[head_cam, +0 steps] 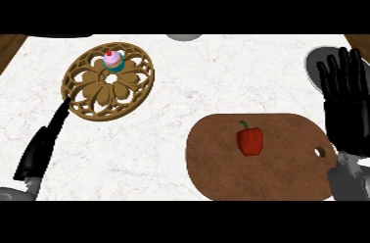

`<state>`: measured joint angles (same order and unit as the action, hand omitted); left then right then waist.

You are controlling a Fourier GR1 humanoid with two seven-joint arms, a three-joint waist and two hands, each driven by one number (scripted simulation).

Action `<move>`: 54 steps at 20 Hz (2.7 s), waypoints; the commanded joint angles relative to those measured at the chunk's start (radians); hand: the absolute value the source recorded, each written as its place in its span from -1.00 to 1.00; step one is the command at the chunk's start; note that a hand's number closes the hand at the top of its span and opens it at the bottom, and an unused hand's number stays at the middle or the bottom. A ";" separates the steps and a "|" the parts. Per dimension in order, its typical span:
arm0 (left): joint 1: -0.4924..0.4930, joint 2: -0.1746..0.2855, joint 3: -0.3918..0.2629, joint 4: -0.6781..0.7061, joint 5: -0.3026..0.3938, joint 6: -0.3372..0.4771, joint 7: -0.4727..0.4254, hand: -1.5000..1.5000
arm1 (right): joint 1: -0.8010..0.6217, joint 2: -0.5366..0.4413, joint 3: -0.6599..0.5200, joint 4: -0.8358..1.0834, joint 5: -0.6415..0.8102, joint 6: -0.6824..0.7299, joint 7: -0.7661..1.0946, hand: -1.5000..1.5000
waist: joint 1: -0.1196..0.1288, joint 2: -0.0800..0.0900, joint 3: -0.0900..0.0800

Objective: Pick the bell pepper from the cutting board and place it in the pan

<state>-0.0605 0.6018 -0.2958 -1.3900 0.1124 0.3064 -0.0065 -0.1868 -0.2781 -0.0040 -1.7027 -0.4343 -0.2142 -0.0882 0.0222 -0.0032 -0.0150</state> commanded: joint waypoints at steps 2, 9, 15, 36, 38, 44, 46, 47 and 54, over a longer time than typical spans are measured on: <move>0.012 -0.093 0.001 -0.076 0.048 -0.010 -0.064 0.00 | -0.056 -0.039 0.079 0.026 0.000 0.150 0.007 1.00 | -0.003 0.003 0.015; -0.032 -0.268 -0.039 -0.189 0.160 -0.051 -0.119 0.00 | 0.019 -0.247 0.047 0.133 0.089 0.306 -0.004 -1.00 | -0.026 0.004 0.015; -0.026 -0.327 -0.058 -0.165 0.134 -0.046 -0.146 0.00 | 0.088 -0.393 0.004 0.153 0.175 0.525 -0.198 -1.00 | -0.025 0.003 0.016; -0.045 -0.357 -0.030 -0.170 0.110 -0.084 -0.104 0.00 | -0.298 -0.393 0.451 0.065 0.605 0.725 0.346 -1.00 | -0.001 0.004 0.014; -0.034 -0.394 -0.055 -0.138 0.072 -0.058 -0.142 0.00 | -0.310 -0.369 0.495 0.147 0.713 0.709 0.299 -1.00 | -0.002 0.007 0.015; 0.028 -0.389 -0.039 -0.190 0.043 -0.077 -0.137 0.00 | -0.261 -0.256 0.523 0.157 0.837 0.714 0.355 -1.00 | -0.016 0.003 0.015; 0.035 -0.400 -0.021 -0.180 0.028 -0.092 -0.142 0.00 | -0.247 -0.224 0.468 0.152 0.850 0.748 0.362 -1.00 | -0.018 0.003 0.015; 0.054 -0.416 -0.028 -0.202 0.037 -0.102 -0.143 0.00 | -0.207 -0.231 0.458 0.112 0.856 0.757 0.359 -1.00 | -0.020 0.002 0.015; -0.004 -0.437 0.029 -0.126 0.022 -0.157 -0.138 0.00 | -0.261 -0.148 0.375 0.241 0.927 0.806 0.307 -1.00 | -0.017 0.004 0.015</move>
<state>-0.0545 0.1836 -0.2788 -1.5482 0.1449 0.1739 -0.1375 -0.3920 -0.4877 0.4180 -1.5684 0.4587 0.5761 0.2513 0.0026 -0.0001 0.0000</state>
